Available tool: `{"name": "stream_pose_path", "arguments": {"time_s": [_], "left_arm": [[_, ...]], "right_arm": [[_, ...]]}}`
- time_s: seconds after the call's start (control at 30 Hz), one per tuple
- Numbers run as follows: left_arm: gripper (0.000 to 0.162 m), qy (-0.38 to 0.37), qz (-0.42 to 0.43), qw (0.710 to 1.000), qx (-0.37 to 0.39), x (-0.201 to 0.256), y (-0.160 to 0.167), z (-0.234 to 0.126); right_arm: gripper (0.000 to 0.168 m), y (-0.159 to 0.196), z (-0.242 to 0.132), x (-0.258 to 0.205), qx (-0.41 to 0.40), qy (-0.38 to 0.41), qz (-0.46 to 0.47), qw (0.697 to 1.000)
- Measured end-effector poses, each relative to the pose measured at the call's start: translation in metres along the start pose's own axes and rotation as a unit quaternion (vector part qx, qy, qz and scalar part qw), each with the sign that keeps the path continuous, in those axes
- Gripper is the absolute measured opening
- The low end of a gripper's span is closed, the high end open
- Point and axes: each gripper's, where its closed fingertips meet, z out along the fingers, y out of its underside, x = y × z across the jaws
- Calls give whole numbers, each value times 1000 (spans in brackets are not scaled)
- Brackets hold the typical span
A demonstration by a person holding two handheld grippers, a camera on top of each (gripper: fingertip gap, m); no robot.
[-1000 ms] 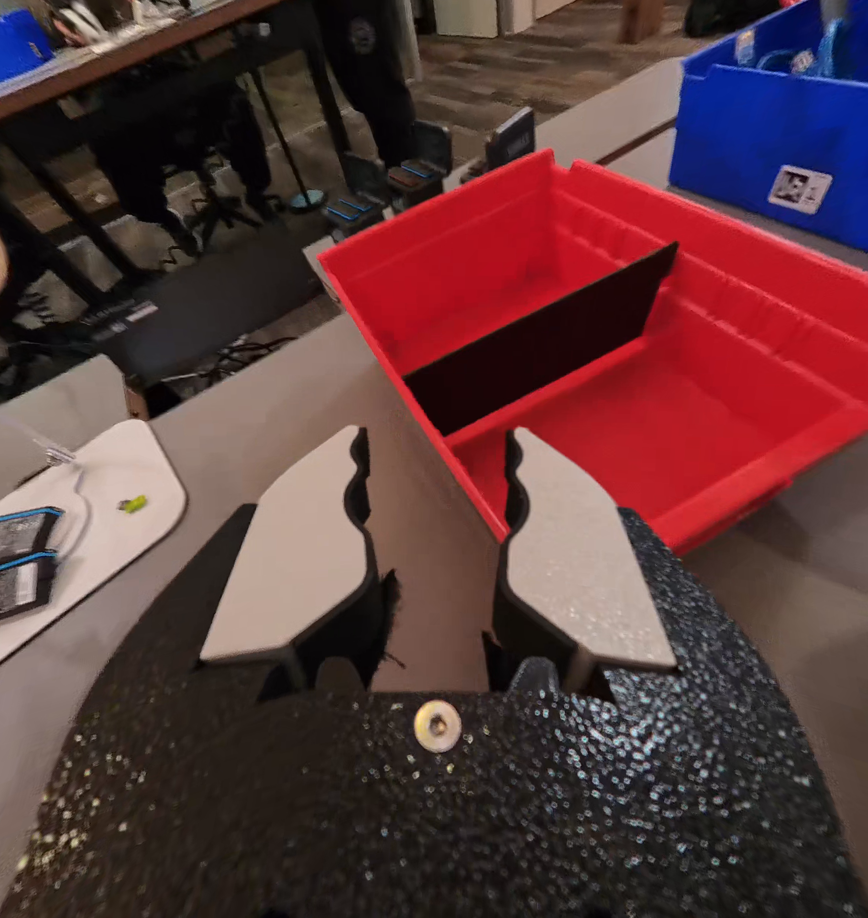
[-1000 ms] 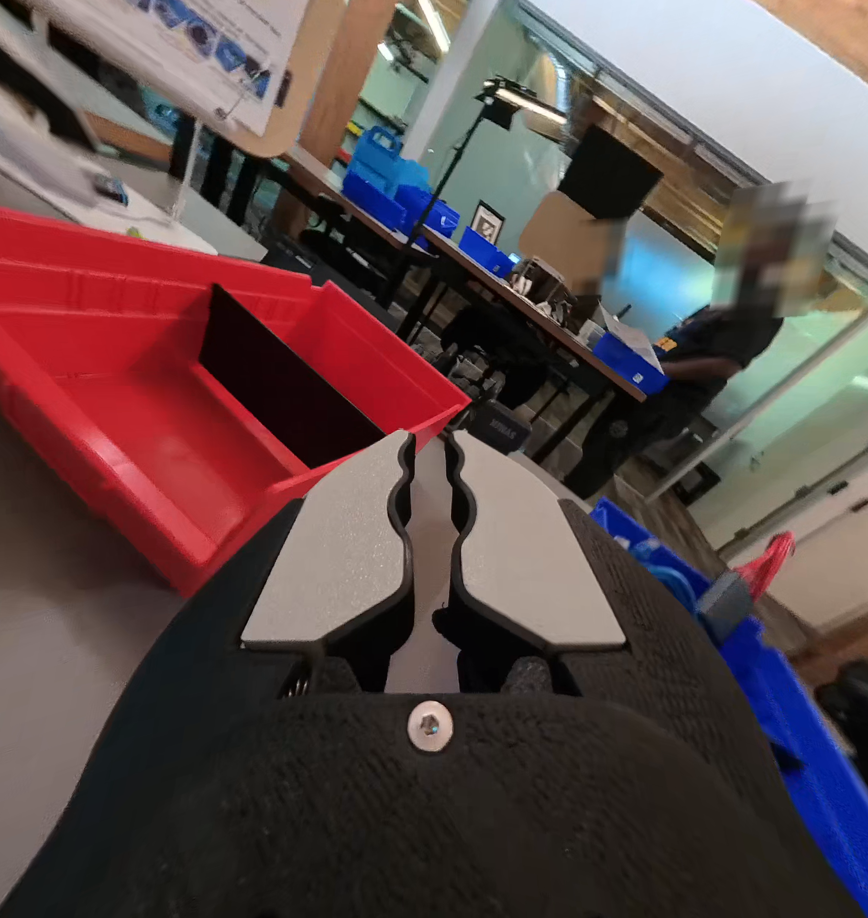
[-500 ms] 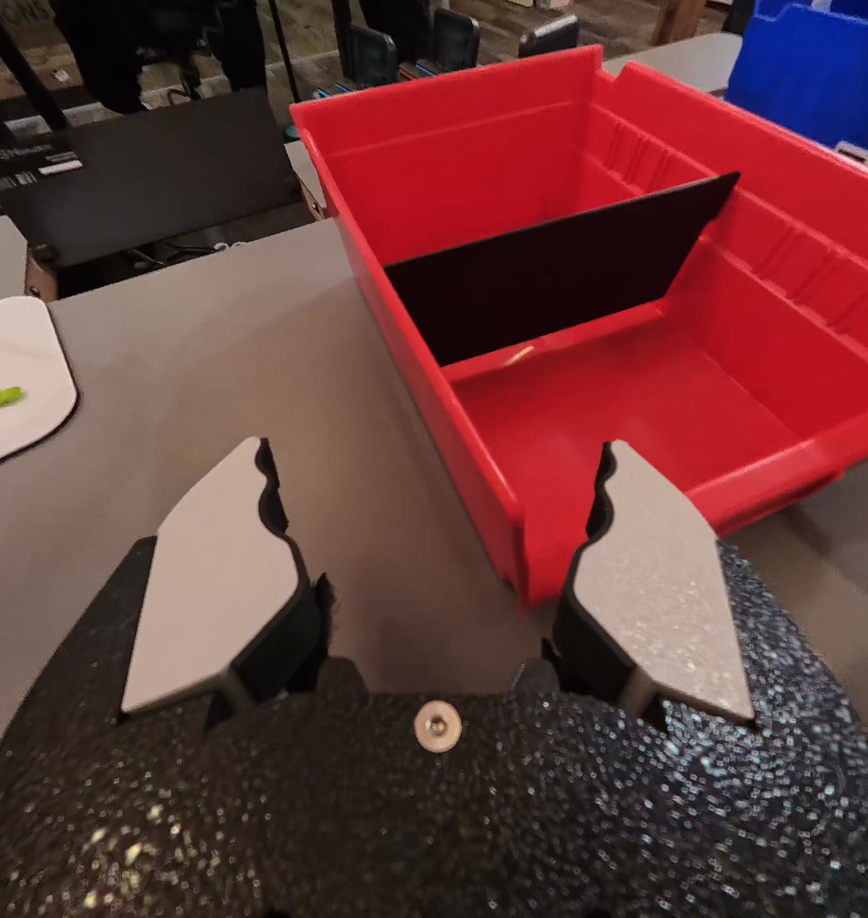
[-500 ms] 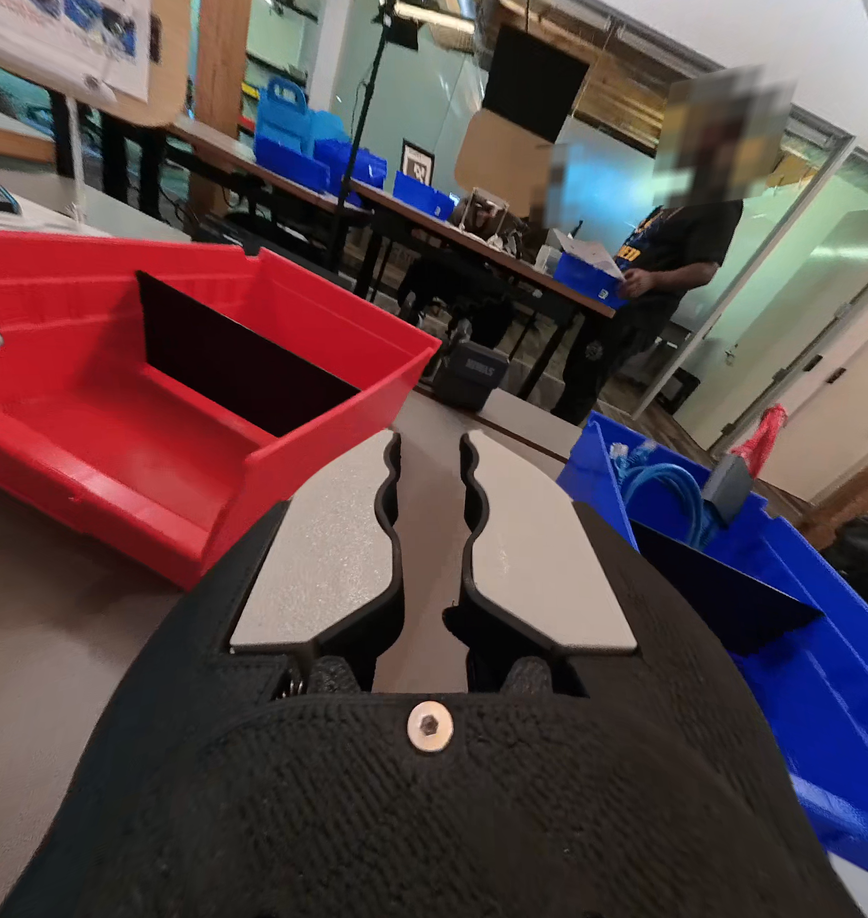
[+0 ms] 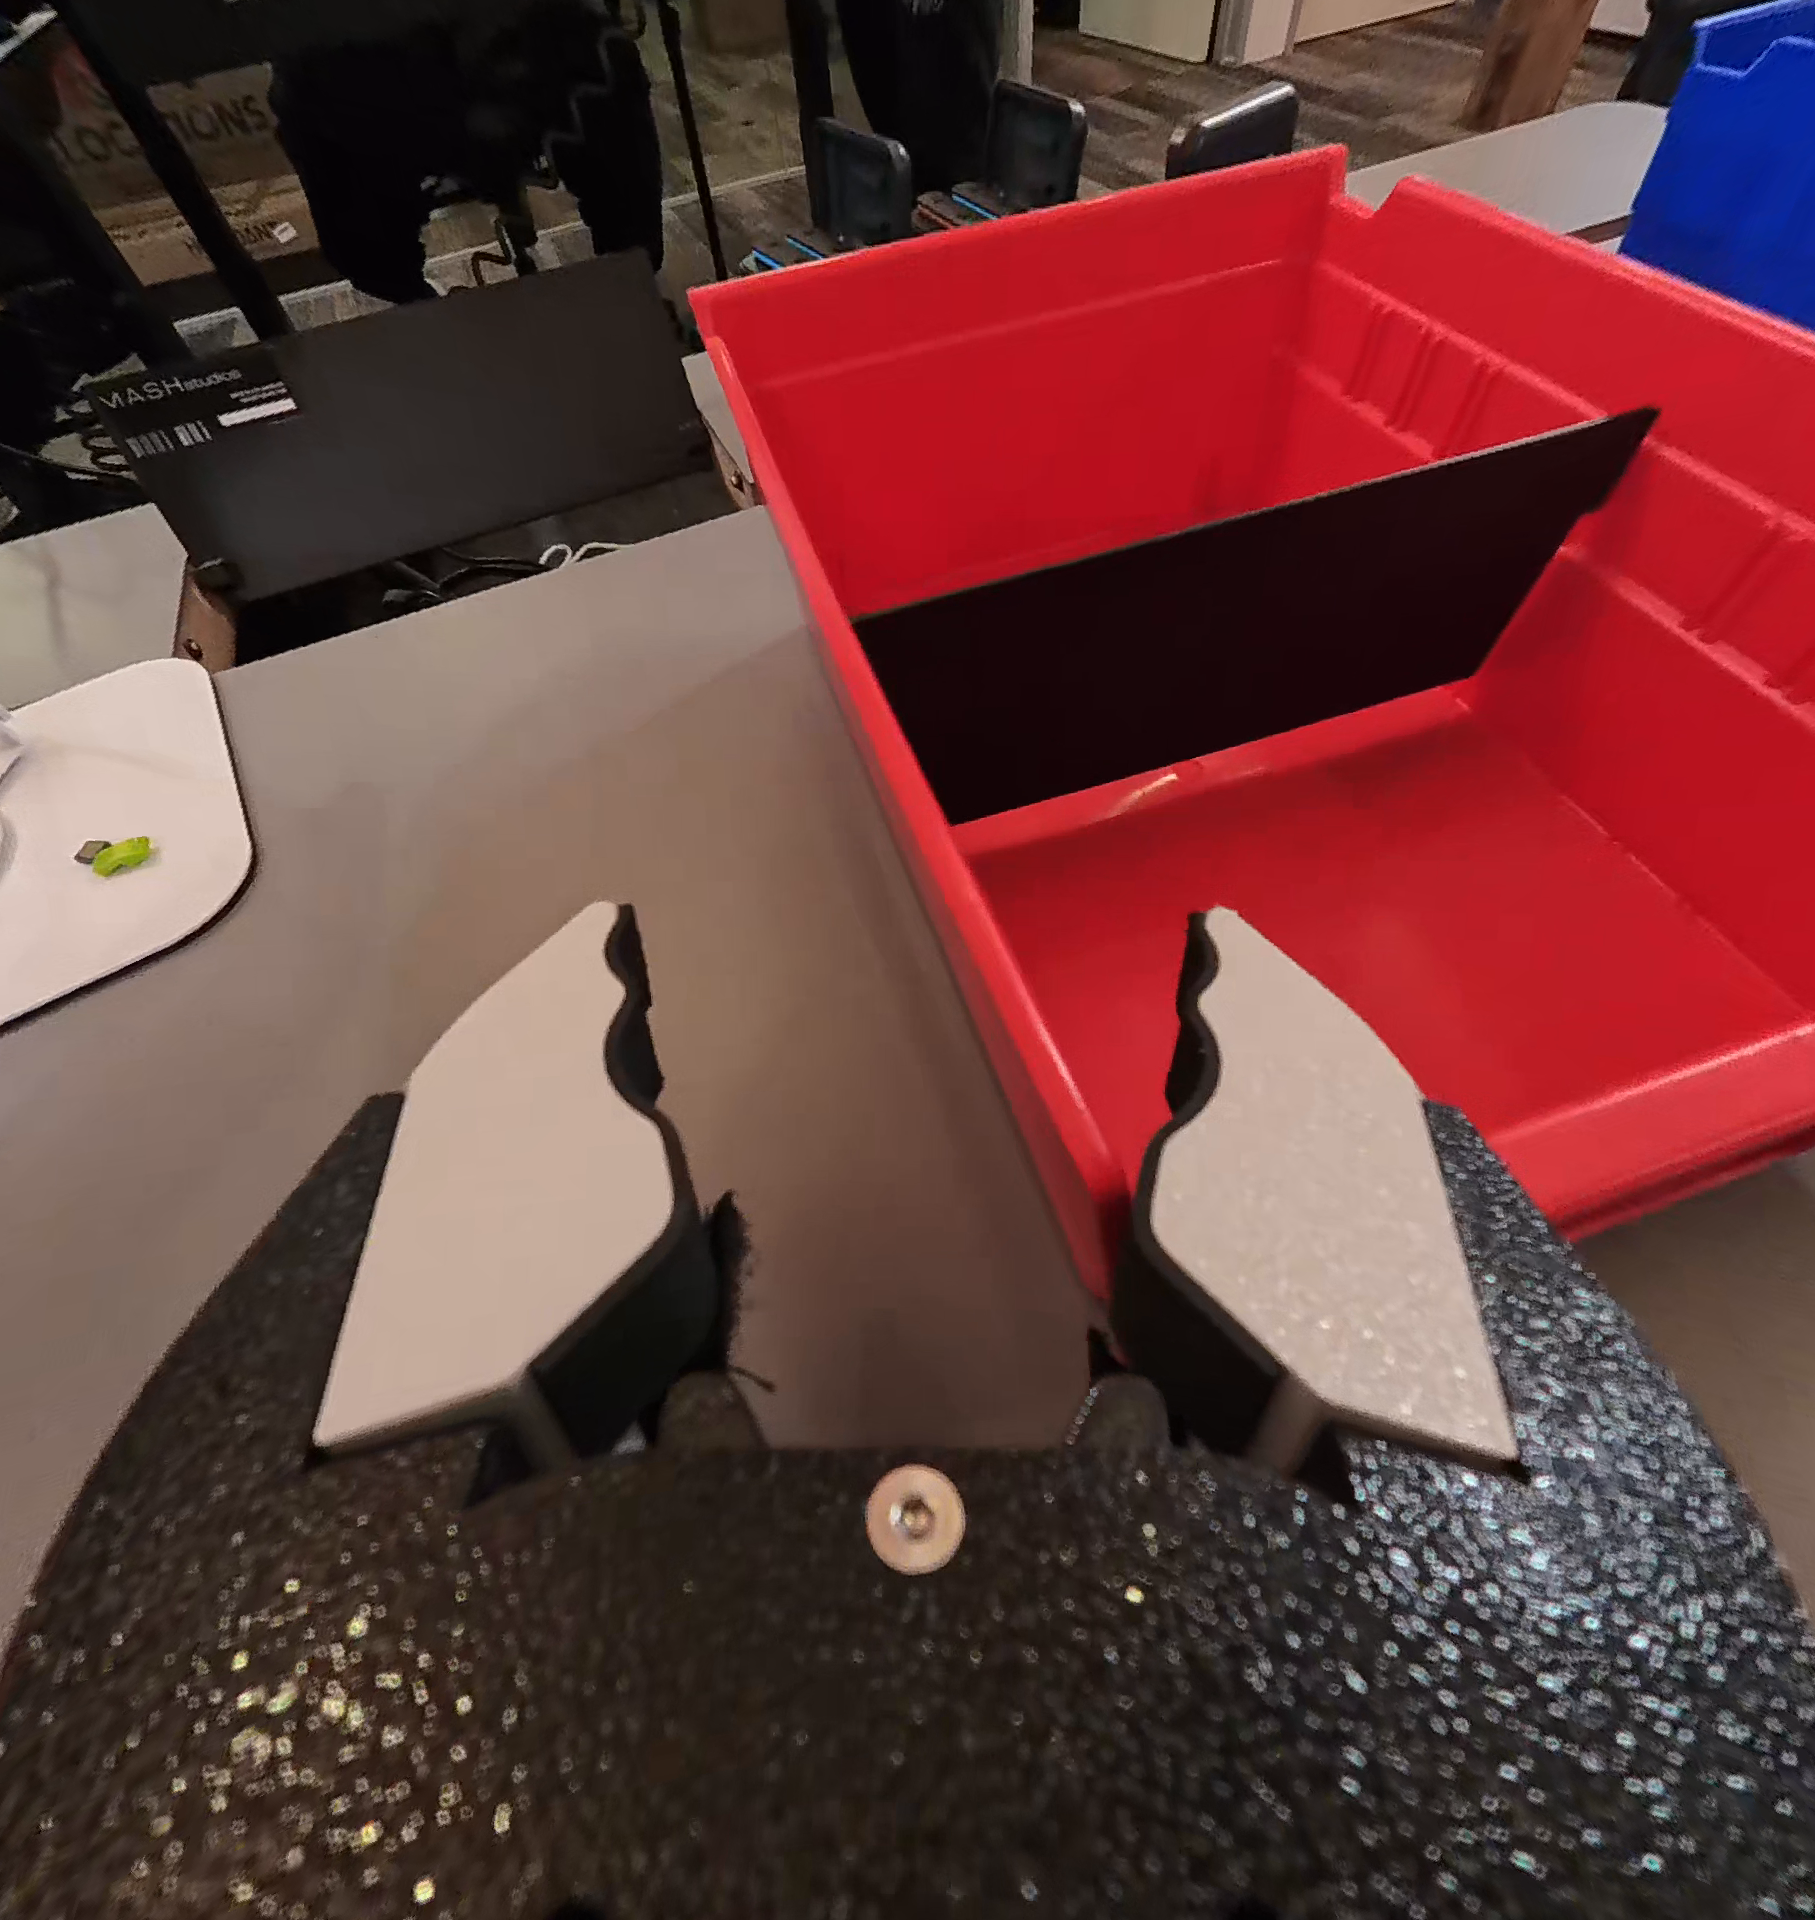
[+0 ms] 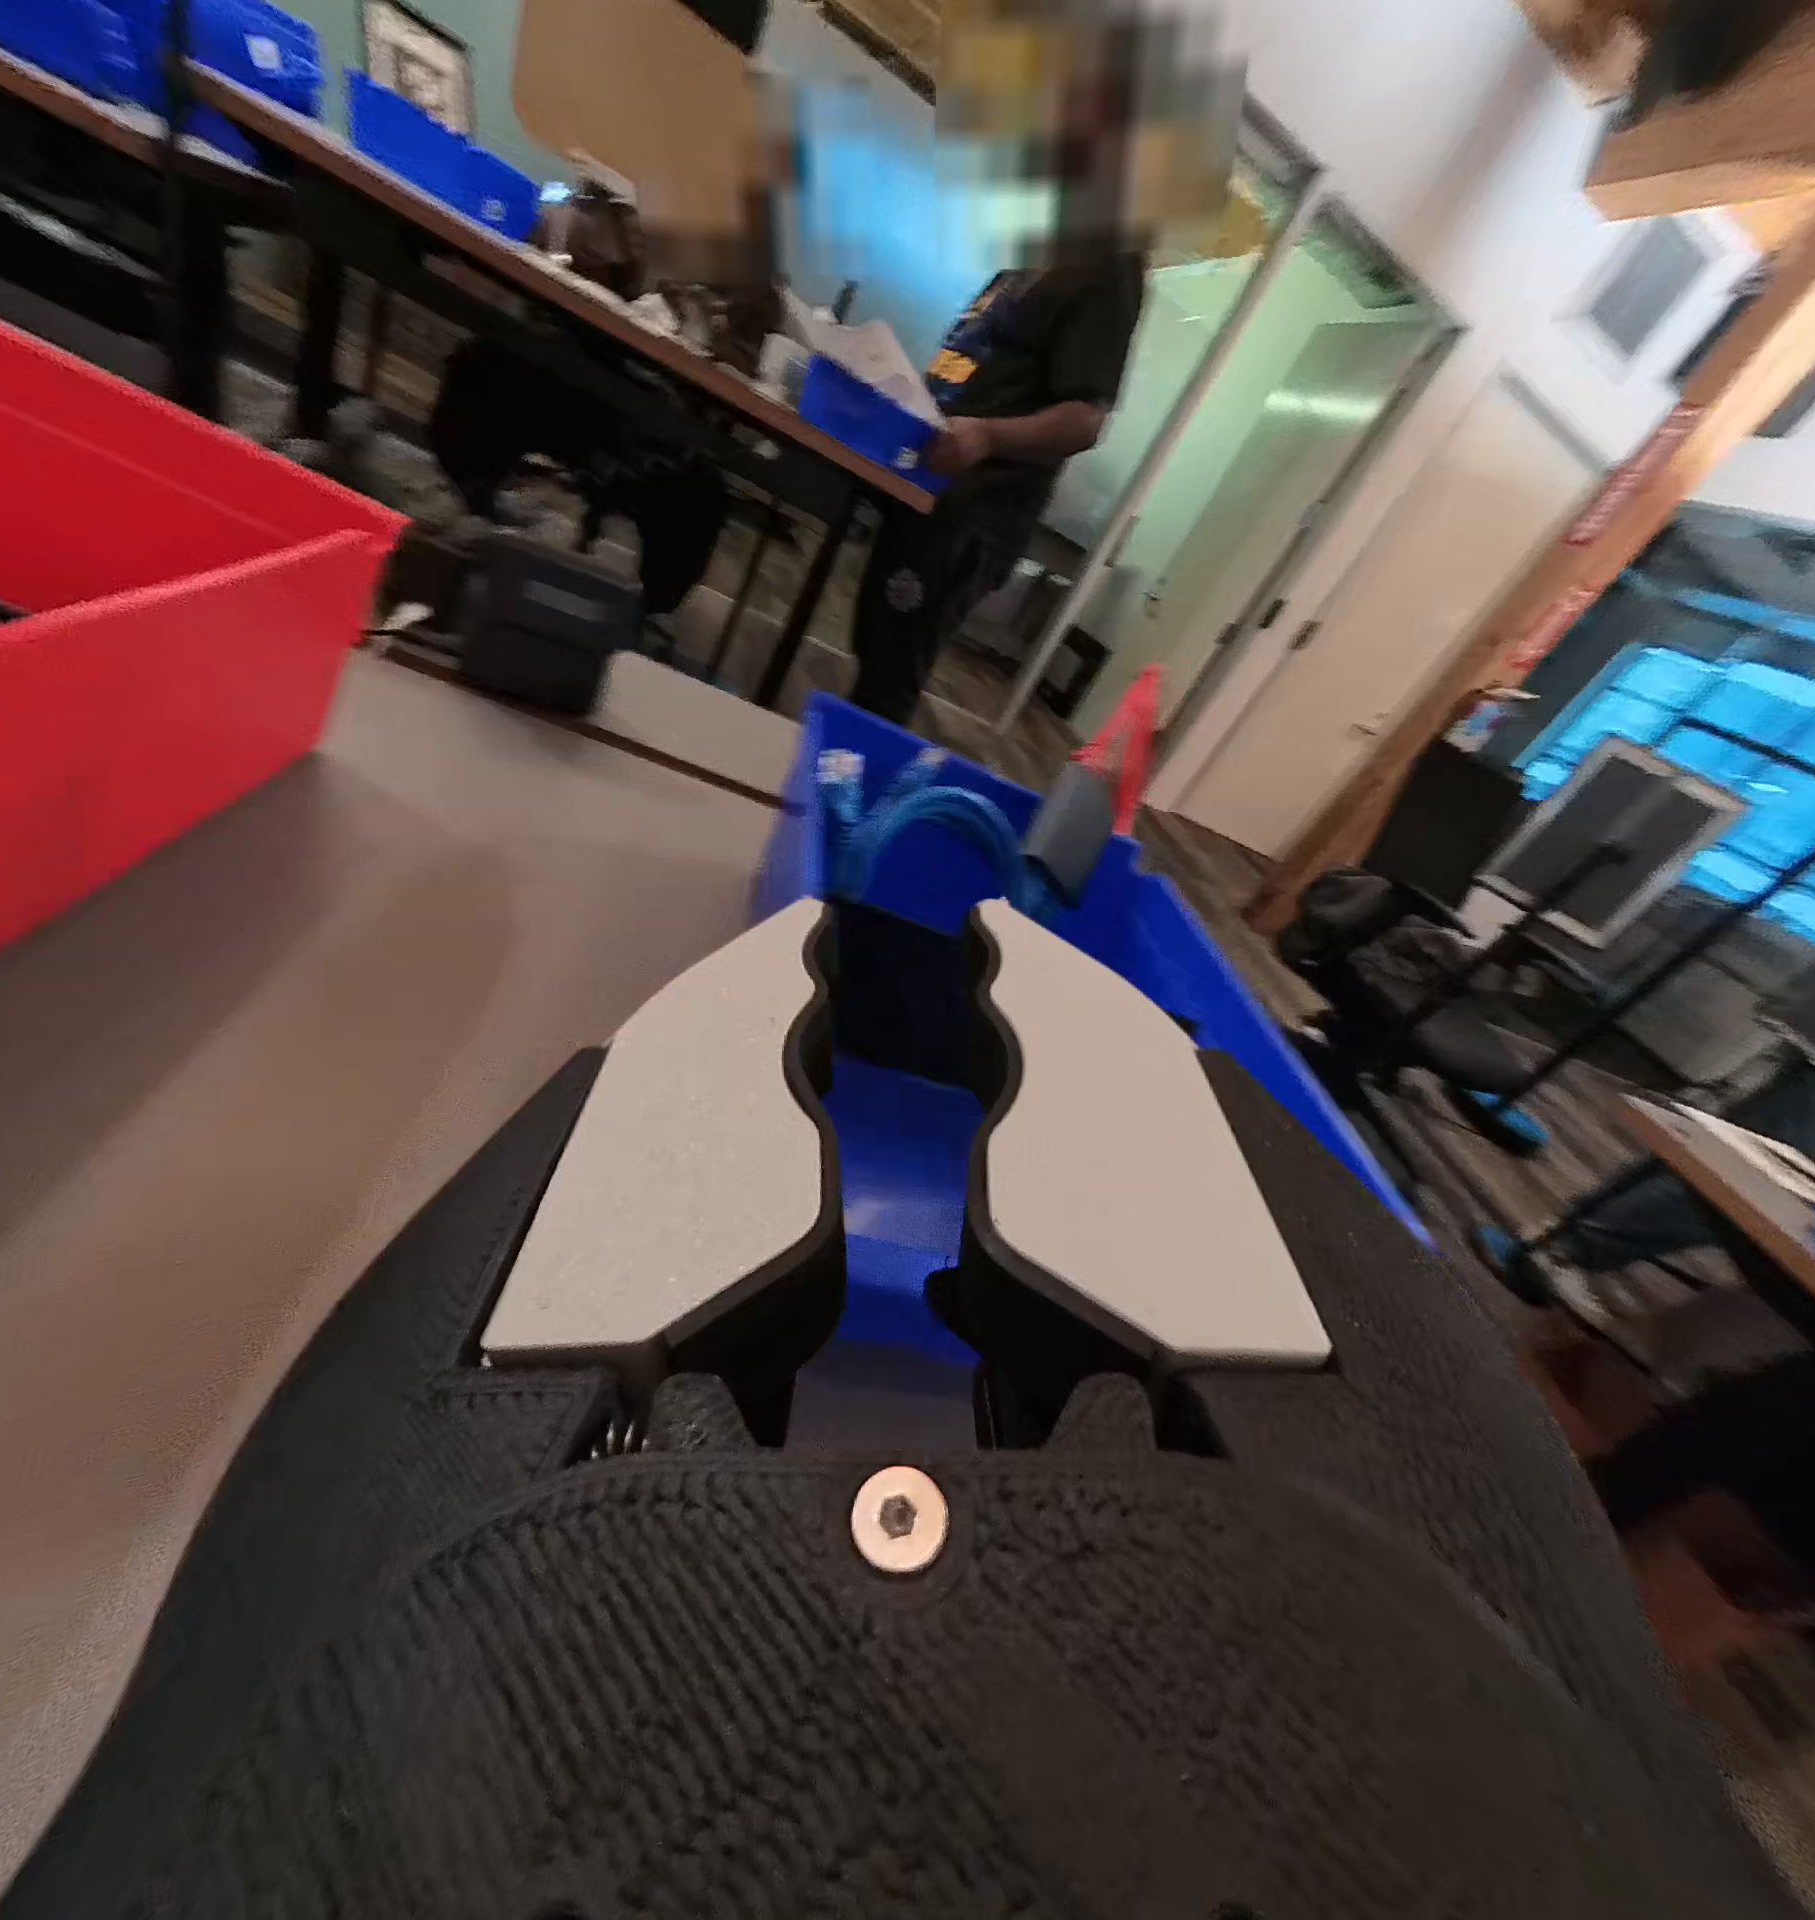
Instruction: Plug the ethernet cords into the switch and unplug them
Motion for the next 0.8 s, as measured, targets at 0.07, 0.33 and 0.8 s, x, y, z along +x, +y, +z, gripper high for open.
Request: {"name": "stream_pose_path", "arguments": {"time_s": [0.07,0.33,0.8], "left_arm": [[97,7,-5,1000,-6,1,1,1],[92,-27,22,999,-33,-21,4,3],[79,141,66,982,-103,-14,15,23]], "right_arm": [[20,1,2,29,7,53,-9,999],[22,38,38,102,-86,94,16,992],[36,143,95,165,-292,-49,27,955]]}}
